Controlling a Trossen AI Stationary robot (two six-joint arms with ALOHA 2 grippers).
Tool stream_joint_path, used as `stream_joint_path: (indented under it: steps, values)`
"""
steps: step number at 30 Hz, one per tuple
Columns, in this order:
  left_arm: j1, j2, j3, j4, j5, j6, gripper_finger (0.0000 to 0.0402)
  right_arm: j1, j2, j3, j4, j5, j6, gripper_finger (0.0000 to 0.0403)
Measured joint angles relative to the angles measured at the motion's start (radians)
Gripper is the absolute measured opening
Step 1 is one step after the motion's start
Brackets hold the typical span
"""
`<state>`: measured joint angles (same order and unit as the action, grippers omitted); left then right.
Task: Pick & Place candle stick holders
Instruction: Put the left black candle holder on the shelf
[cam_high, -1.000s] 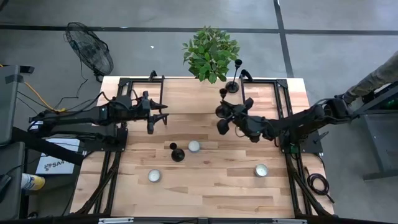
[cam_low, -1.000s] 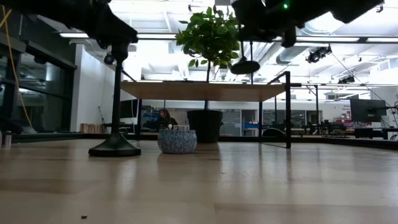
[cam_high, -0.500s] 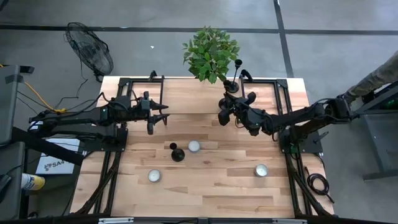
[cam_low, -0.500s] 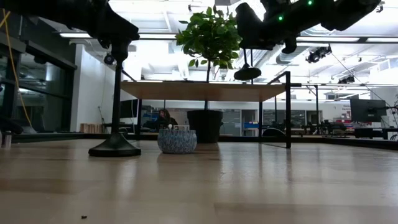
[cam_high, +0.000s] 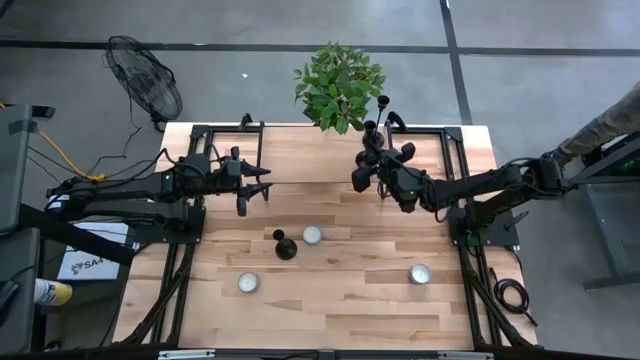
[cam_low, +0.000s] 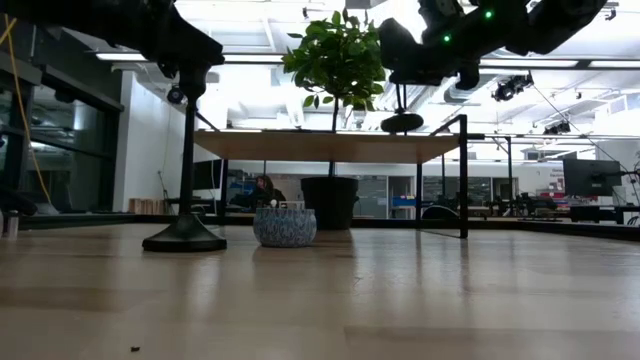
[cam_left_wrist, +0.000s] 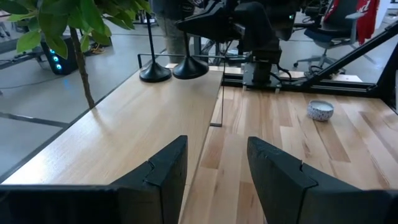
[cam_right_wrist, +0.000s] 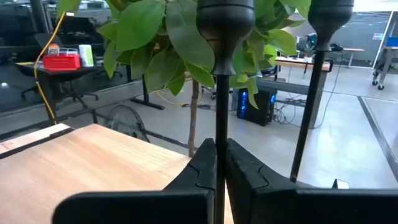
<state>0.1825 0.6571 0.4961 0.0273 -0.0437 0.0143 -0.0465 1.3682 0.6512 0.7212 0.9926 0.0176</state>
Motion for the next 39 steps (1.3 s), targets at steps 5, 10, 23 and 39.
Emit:
stream_joint_path:
  steps: [5,10,23,39]
  values:
    - [0.0,0.0,0.0,0.0,0.0,0.0,0.0165,-0.013,0.0,0.0,-0.002,-0.001,0.0,0.0003]
    - [0.0,0.0,0.0,0.0,0.0,0.0,0.0165,-0.031,0.0,0.0,-0.007,-0.056,0.011,0.0003]
    - [0.0,0.0,0.0,0.0,0.004,-0.001,0.0165,-0.052,0.0,0.0,-0.071,-0.096,0.079,0.0003]
    - [0.0,0.0,-0.001,0.0,0.01,-0.001,0.0165,-0.048,0.112,0.0,0.11,-0.07,0.005,0.0003]
